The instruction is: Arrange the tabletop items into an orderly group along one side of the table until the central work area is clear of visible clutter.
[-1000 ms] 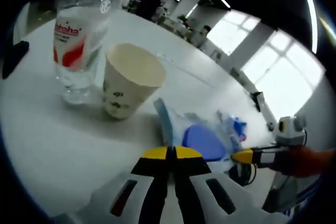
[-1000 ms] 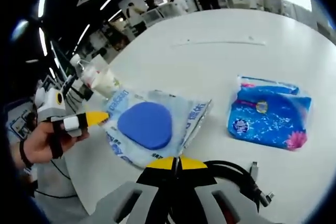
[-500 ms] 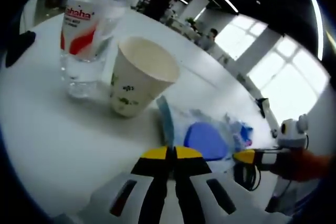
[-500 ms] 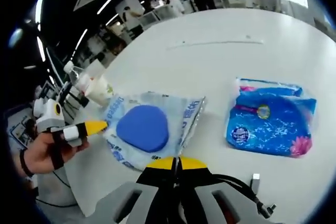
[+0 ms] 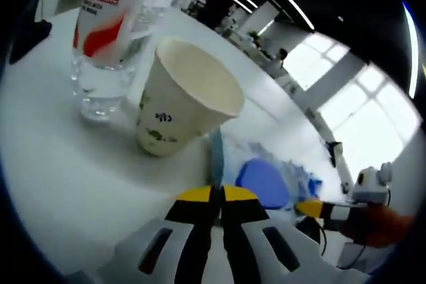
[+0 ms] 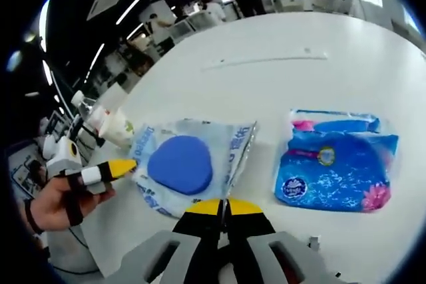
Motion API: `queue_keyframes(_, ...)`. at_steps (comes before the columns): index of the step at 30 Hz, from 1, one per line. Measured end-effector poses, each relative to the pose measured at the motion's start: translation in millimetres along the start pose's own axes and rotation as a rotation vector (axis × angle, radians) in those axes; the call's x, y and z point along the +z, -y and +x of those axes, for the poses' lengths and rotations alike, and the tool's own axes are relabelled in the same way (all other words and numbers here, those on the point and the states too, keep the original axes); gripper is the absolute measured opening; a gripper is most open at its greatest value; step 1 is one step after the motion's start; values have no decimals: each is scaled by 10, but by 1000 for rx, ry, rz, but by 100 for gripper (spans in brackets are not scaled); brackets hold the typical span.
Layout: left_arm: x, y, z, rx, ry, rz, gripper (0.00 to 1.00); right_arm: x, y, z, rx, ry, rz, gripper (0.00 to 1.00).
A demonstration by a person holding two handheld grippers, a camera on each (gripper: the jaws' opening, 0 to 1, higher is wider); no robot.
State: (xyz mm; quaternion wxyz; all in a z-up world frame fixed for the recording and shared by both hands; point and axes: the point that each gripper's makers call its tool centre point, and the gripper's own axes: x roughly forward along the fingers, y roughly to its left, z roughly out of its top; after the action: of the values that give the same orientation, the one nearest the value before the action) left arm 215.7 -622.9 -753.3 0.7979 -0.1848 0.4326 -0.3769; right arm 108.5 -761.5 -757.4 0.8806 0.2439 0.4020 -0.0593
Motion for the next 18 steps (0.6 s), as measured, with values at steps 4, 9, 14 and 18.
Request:
queue_keyframes(4, 32, -1, 6, -3, 7, -15, 0, 24, -46, -21, 6, 7, 4, 0)
queue_keyframes(9, 105, -63, 57, 22, 28, -79, 1, 94, -45, 50, 4, 25, 20, 0)
queue_keyframes(14, 102, -67, 35, 26, 27, -69, 1, 113, -84, 46, 10, 34, 36, 0)
queue_keyframes(18, 70, -133, -12, 37, 17, -50, 8, 49, -41, 49, 16, 13, -25, 7)
